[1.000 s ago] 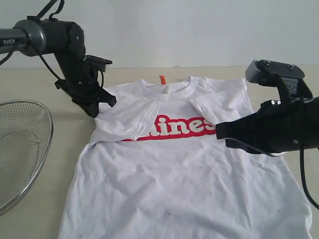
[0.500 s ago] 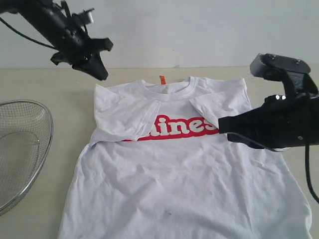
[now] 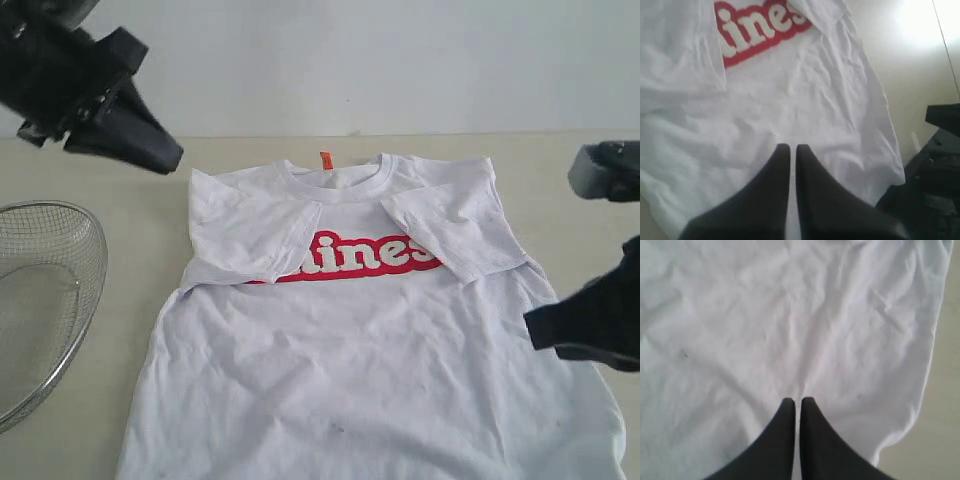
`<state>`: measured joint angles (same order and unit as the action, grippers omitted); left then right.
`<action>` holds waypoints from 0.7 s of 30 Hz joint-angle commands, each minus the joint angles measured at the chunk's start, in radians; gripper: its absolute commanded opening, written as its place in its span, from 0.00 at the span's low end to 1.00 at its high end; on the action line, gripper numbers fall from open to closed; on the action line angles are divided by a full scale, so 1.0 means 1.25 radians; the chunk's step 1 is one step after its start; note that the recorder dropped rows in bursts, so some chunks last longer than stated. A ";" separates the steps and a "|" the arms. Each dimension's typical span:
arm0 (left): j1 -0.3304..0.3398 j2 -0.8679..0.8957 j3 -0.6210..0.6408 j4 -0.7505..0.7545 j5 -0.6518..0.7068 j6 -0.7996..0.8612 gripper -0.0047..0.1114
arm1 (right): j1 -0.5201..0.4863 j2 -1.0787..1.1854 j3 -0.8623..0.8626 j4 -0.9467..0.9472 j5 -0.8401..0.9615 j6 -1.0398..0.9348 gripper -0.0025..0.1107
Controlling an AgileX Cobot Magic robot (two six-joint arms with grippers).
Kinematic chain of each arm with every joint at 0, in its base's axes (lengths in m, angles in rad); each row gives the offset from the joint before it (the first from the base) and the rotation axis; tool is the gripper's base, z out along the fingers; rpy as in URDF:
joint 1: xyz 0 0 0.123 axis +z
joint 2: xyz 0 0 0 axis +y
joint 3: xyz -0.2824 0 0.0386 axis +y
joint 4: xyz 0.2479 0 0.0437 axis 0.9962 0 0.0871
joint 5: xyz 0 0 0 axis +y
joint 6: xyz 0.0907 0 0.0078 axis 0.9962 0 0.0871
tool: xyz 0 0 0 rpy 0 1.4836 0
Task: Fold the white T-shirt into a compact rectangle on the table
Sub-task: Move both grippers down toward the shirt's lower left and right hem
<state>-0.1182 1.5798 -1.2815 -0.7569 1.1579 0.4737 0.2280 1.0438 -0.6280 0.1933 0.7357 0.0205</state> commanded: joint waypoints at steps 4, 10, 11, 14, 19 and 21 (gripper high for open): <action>-0.006 -0.269 0.346 0.012 -0.040 -0.004 0.08 | 0.002 -0.007 0.000 -0.025 0.096 0.054 0.03; -0.006 -0.414 0.571 0.002 -0.072 -0.017 0.08 | 0.002 -0.007 0.076 -0.036 0.064 0.130 0.37; -0.006 -0.427 0.600 0.004 -0.080 -0.017 0.08 | 0.002 -0.007 0.091 -0.053 0.066 0.140 0.43; -0.006 -0.434 0.667 -0.005 -0.113 -0.016 0.08 | 0.002 -0.007 0.125 -0.106 0.075 0.201 0.46; -0.006 -0.434 0.722 -0.038 -0.174 -0.009 0.08 | 0.002 0.015 0.129 -0.117 0.068 0.214 0.46; -0.006 -0.434 0.722 -0.045 -0.180 -0.009 0.08 | 0.002 0.042 0.129 -0.139 0.069 0.230 0.46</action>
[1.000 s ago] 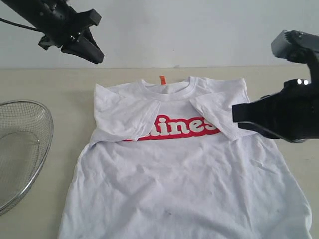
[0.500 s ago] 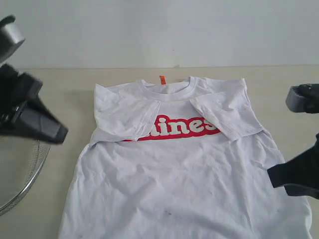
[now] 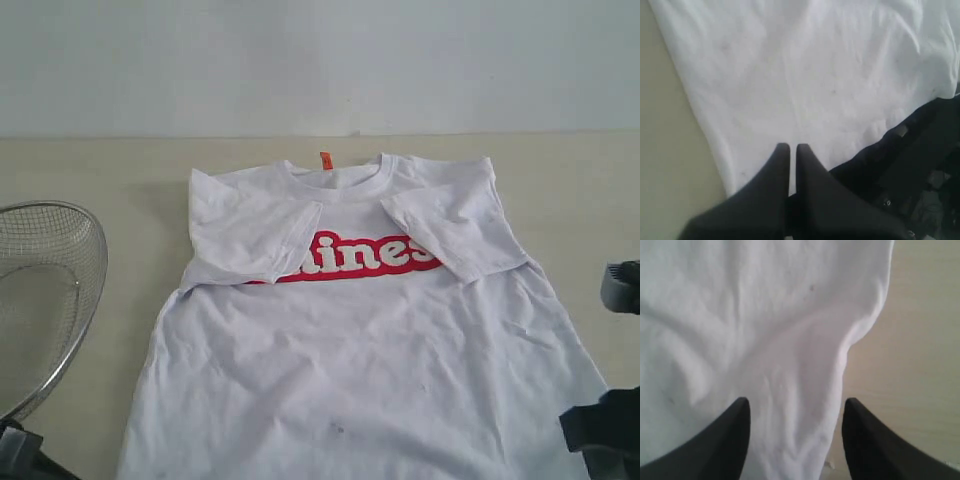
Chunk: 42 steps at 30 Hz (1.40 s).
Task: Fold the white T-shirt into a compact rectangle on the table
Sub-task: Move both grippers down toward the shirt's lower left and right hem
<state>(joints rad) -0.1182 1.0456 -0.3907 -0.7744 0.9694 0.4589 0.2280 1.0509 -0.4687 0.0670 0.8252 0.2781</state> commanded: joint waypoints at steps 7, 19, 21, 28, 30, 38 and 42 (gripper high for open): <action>-0.008 0.057 0.018 -0.049 -0.043 -0.008 0.08 | 0.002 0.163 0.002 -0.054 -0.035 0.035 0.46; -0.008 0.228 0.011 0.059 -0.113 -0.101 0.08 | 0.002 0.190 0.002 -0.045 -0.087 0.004 0.46; -0.008 0.276 0.007 0.061 -0.119 -0.097 0.08 | 0.002 0.190 0.002 -0.044 -0.090 0.004 0.46; -0.008 0.371 0.004 -0.028 -0.111 0.040 0.08 | 0.002 0.190 0.002 -0.044 -0.088 -0.001 0.46; -0.008 0.386 0.004 -0.094 -0.074 0.154 0.10 | 0.002 0.190 0.002 -0.044 -0.088 -0.003 0.46; -0.008 0.400 0.004 -0.130 -0.051 0.133 0.46 | 0.002 0.190 0.002 -0.044 -0.094 -0.005 0.46; -0.008 0.400 0.004 -0.056 -0.084 0.065 0.47 | 0.002 0.190 0.002 -0.044 -0.094 -0.005 0.46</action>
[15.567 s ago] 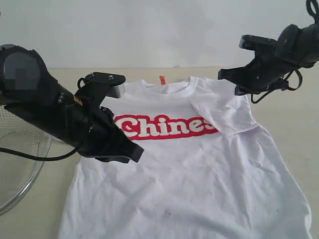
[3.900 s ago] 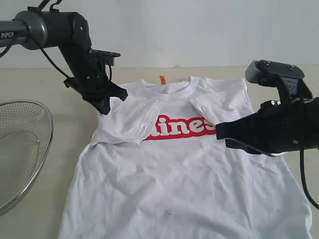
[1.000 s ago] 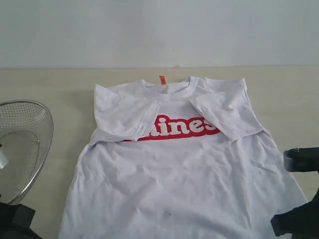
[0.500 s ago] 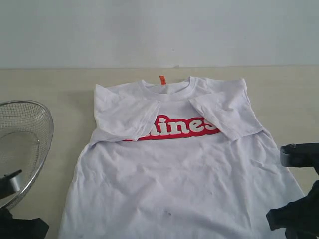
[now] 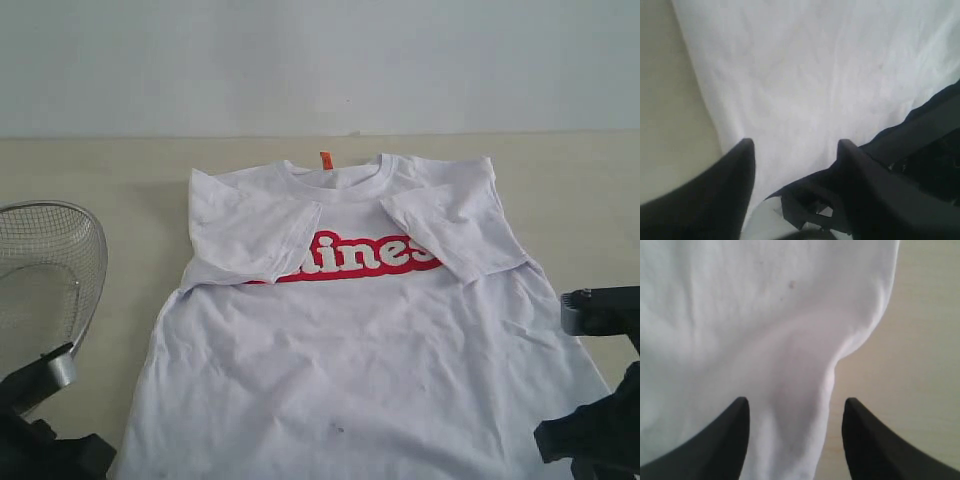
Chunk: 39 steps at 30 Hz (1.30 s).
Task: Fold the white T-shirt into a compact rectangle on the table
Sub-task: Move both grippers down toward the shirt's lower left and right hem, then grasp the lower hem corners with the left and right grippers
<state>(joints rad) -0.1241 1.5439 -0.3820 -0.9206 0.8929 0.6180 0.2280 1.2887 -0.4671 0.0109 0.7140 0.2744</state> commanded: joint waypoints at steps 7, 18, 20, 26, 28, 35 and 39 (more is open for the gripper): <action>-0.003 0.001 -0.003 0.131 -0.077 -0.124 0.47 | 0.002 0.000 0.000 0.001 -0.004 -0.002 0.46; -0.003 0.001 -0.003 0.070 -0.110 -0.070 0.47 | 0.002 0.000 0.000 0.001 -0.006 0.005 0.46; -0.003 0.001 -0.003 0.070 -0.111 -0.060 0.47 | 0.002 0.000 0.000 -0.001 -0.001 0.005 0.46; -0.003 0.001 -0.003 0.070 -0.109 -0.060 0.47 | 0.002 0.000 0.000 -0.001 -0.004 0.023 0.46; -0.003 0.001 -0.003 0.064 -0.107 -0.060 0.46 | 0.002 0.000 0.000 -0.001 -0.007 0.029 0.46; -0.003 0.001 -0.003 0.060 -0.091 -0.052 0.46 | 0.002 0.000 0.000 -0.002 -0.020 0.038 0.46; -0.016 0.024 -0.003 0.050 -0.089 -0.050 0.46 | 0.002 0.000 0.000 -0.009 -0.022 0.045 0.46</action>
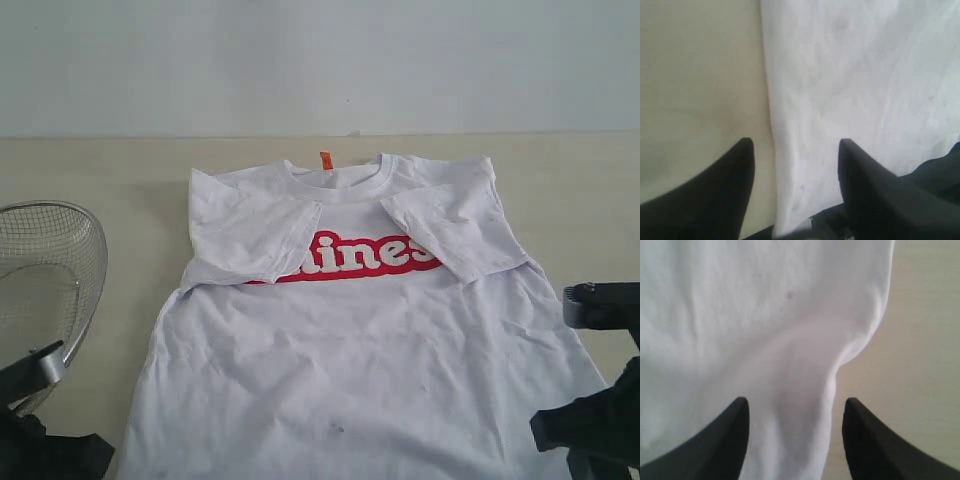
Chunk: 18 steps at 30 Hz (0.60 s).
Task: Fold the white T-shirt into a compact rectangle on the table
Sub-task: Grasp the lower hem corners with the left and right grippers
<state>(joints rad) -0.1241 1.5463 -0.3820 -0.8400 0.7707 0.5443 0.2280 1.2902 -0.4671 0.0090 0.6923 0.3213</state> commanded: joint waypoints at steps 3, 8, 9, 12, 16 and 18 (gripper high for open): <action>-0.030 0.060 -0.003 -0.034 0.003 0.050 0.46 | 0.002 -0.001 0.000 -0.007 -0.006 0.007 0.46; -0.030 0.140 -0.003 -0.050 -0.012 0.052 0.43 | 0.002 -0.001 0.004 -0.030 0.011 0.016 0.46; -0.030 0.150 -0.003 -0.056 -0.014 0.063 0.42 | 0.002 -0.001 0.007 -0.033 0.005 0.024 0.46; -0.030 0.169 -0.003 -0.081 -0.016 0.110 0.29 | 0.002 0.023 0.032 -0.033 -0.029 0.034 0.46; -0.030 0.169 -0.003 -0.110 -0.016 0.153 0.18 | 0.002 0.089 0.032 -0.035 -0.049 0.034 0.46; -0.030 0.169 -0.003 -0.114 -0.016 0.154 0.18 | 0.002 0.122 0.032 -0.035 -0.066 0.034 0.46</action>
<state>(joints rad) -0.1542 1.7536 -0.3865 -0.9723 0.8156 0.7217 0.2280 1.4118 -0.4311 -0.0223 0.6326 0.3596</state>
